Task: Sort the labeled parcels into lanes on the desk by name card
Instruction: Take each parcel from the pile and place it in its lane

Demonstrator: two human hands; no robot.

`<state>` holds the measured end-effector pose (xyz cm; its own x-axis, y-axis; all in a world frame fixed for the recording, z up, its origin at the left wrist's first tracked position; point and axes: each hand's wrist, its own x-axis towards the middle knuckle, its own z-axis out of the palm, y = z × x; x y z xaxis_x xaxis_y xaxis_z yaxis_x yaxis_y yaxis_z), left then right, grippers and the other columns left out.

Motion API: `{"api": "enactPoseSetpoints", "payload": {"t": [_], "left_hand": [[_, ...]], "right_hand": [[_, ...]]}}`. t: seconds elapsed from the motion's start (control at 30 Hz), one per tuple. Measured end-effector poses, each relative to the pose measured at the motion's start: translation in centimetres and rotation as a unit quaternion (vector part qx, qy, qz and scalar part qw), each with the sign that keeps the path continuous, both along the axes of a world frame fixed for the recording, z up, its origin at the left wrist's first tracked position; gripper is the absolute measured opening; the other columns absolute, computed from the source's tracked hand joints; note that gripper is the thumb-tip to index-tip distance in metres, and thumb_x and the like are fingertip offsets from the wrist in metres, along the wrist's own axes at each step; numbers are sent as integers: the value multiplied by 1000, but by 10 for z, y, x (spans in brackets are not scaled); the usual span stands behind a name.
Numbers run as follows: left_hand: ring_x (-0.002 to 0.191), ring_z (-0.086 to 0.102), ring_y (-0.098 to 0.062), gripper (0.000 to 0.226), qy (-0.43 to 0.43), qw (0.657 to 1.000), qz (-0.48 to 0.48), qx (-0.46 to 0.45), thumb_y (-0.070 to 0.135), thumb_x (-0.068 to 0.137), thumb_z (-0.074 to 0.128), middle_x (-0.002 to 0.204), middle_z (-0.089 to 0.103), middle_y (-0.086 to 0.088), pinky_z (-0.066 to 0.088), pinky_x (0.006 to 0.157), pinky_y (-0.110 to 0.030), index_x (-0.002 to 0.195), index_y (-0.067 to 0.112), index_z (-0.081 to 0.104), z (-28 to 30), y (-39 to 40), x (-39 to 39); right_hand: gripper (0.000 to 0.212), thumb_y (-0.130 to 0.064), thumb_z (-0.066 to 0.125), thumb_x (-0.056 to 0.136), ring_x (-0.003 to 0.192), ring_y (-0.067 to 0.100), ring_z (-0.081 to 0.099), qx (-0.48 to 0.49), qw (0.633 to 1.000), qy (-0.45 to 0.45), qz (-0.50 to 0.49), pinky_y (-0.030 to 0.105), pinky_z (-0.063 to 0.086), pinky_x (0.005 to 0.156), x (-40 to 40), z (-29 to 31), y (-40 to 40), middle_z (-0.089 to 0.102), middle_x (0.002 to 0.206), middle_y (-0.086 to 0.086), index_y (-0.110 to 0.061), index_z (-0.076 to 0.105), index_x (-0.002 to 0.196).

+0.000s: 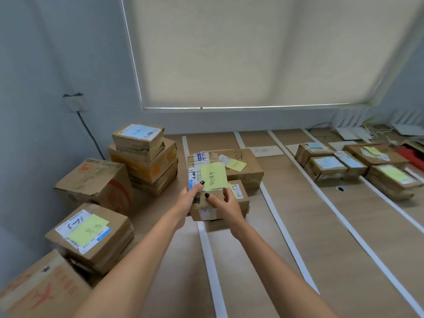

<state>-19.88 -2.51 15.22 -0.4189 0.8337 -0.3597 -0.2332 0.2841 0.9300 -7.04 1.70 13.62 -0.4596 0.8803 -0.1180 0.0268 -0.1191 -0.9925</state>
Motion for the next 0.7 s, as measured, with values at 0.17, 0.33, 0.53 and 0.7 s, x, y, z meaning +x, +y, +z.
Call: {"api": "enactPoseSetpoints", "payload": {"t": [0.17,0.33,0.53,0.7], "left_hand": [[71,67,-12,37,-7,999,-14,39,32,92,54,99,67,1,50,46,-21,127,21,49,0,58,58],[92,60,-10,40,22,999,1,49,35,91,53,111,63,7,49,56,-16,130,31,45,-23,131,143],[109,54,-17,50,18,999,38,5,34,91,54,130,50,-4,48,78,-24,139,31,39,-59,210,238],[101,60,-14,44,-14,998,55,-3,22,92,54,113,61,1,50,76,-24,134,27,42,-80,249,276]], "right_hand": [[45,-26,72,80,98,8,66,-5,1000,14,-15,23,56,74,58,-2,58,66,112,-7,-28,51,120],[48,-23,73,80,102,12,65,-21,999,-3,-26,27,55,83,142,-22,135,66,115,-1,-15,53,123],[48,-32,71,81,108,17,58,-19,995,-93,-19,27,53,83,233,-50,222,49,122,7,-17,54,124],[45,-27,64,87,111,20,55,-31,994,-100,-12,41,54,88,267,-75,267,48,125,9,-20,52,130]]}}
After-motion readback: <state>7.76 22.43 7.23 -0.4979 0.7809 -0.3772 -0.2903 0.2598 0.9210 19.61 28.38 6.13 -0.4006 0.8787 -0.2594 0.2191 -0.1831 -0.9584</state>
